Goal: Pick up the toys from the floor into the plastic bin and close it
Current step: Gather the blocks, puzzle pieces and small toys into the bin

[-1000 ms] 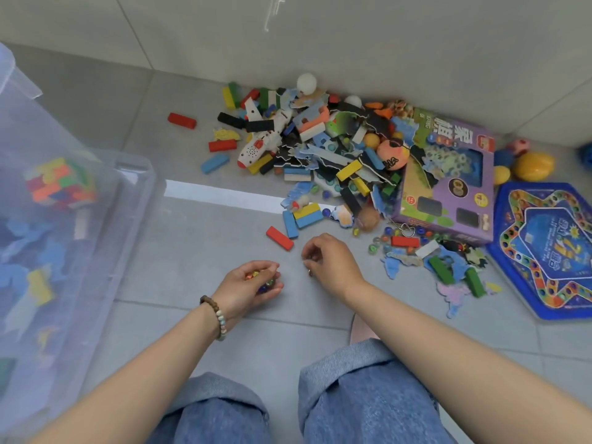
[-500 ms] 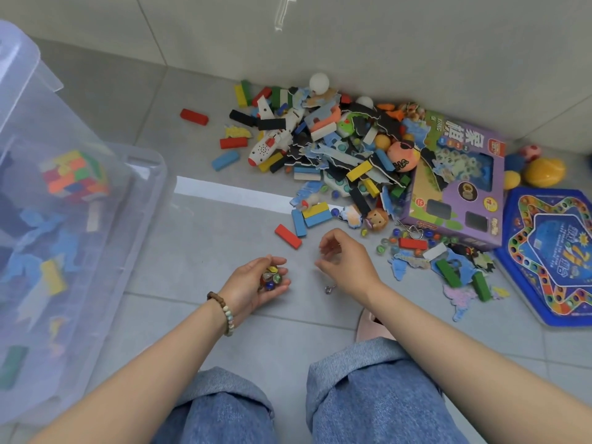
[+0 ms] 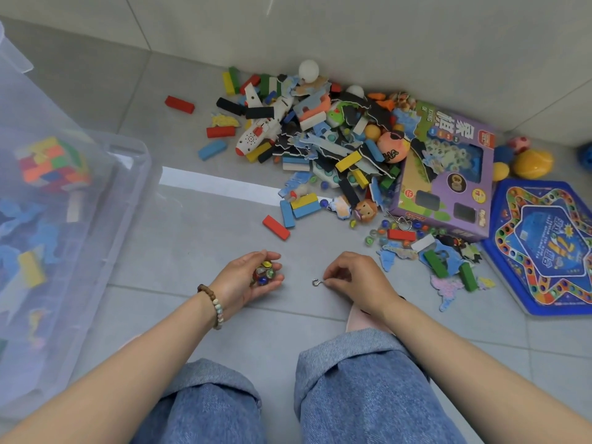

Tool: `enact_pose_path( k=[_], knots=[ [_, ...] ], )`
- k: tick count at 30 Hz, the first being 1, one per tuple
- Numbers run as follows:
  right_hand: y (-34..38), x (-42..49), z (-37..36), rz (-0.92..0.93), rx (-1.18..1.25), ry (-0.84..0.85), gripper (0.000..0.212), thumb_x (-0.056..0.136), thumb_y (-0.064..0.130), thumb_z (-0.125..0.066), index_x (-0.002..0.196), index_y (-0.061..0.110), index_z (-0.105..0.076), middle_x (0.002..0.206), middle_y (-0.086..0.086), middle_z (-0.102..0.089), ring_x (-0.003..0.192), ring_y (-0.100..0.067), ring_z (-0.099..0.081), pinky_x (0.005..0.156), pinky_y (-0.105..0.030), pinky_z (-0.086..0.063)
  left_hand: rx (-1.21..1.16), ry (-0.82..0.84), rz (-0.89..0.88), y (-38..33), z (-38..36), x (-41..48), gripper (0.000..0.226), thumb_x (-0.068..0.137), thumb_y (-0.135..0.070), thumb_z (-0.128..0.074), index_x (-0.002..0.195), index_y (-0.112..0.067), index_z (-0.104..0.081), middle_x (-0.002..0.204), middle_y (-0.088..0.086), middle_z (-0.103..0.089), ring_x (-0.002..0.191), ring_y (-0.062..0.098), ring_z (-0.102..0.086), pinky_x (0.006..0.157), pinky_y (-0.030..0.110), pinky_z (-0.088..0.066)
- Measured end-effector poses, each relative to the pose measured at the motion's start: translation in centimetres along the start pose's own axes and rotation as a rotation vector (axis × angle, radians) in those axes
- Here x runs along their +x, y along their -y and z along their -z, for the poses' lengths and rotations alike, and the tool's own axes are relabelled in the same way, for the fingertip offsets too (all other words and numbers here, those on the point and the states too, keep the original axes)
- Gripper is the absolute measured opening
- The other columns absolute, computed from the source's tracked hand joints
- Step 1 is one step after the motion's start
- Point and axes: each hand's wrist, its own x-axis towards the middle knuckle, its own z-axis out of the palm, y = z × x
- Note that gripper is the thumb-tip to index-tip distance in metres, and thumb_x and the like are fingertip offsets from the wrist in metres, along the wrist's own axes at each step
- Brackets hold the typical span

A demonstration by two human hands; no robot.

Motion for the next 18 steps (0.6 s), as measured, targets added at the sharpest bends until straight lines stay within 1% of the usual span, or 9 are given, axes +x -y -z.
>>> enact_pose_path(
  k=[4,7,8,13,16,18],
  knots=[
    [0.0,-0.1,-0.3,0.001,-0.052,0.010,0.008,0.080,0.010,-0.069,0.087,0.012,-0.072,0.083,-0.002,-0.066,0.078,-0.016,-0.060,0.075,-0.024,-0.047,0.028,-0.002,0.004,0.2,-0.3,0.3,0.025,0.099,-0.020,-0.042,0.093,-0.007,-0.063,0.092,0.012,-0.061,0.080,0.024,-0.063,0.066,0.026,-0.058],
    [-0.1,-0.5,-0.7,-0.014,-0.059,0.004,0.008,0.081,0.007,-0.066,0.087,0.012,-0.068,0.078,0.003,-0.062,0.073,-0.012,-0.056,0.066,-0.017,-0.040,0.046,0.006,0.008,0.3,-0.6,0.4,0.024,0.098,-0.019,-0.043,0.093,-0.007,-0.063,0.092,0.012,-0.061,0.081,0.024,-0.063,0.065,0.025,-0.058],
    [-0.2,-0.6,-0.8,-0.017,-0.077,0.002,0.007,0.082,0.008,-0.065,0.087,0.012,-0.068,0.078,0.003,-0.061,0.074,-0.012,-0.055,0.065,-0.017,-0.038,0.057,0.011,0.005,0.3,-0.7,0.4,0.023,0.098,-0.019,-0.043,0.093,-0.007,-0.063,0.092,0.012,-0.061,0.081,0.024,-0.063,0.065,0.024,-0.059],
    [-0.3,-1.3,-1.7,-0.034,-0.123,-0.029,0.010,0.086,0.007,-0.057,0.094,0.010,-0.061,0.094,-0.004,-0.064,0.088,-0.021,-0.057,0.075,-0.028,-0.040,0.129,0.026,-0.026,0.8,-1.1,0.7,0.016,0.095,-0.015,-0.049,0.094,-0.009,-0.064,0.094,0.011,-0.063,0.081,0.023,-0.065,0.065,0.023,-0.059],
    [-0.3,-1.9,-2.3,-0.028,-0.152,-0.071,0.012,0.087,0.005,-0.053,0.097,0.008,-0.057,0.099,-0.006,-0.062,0.093,-0.023,-0.054,0.076,-0.031,-0.038,0.158,0.019,-0.053,1.1,-1.2,0.8,0.010,0.090,-0.012,-0.056,0.093,-0.010,-0.065,0.094,0.010,-0.064,0.080,0.021,-0.066,0.067,0.023,-0.059],
    [-0.6,-2.3,-2.4,-0.041,-0.170,-0.080,0.012,0.088,0.005,-0.051,0.099,0.008,-0.055,0.100,-0.007,-0.061,0.094,-0.025,-0.053,0.077,-0.034,-0.039,0.162,0.014,-0.057,1.1,-1.3,0.9,0.009,0.089,-0.012,-0.057,0.093,-0.010,-0.065,0.093,0.010,-0.064,0.079,0.020,-0.066,0.067,0.023,-0.059]
  ],
)
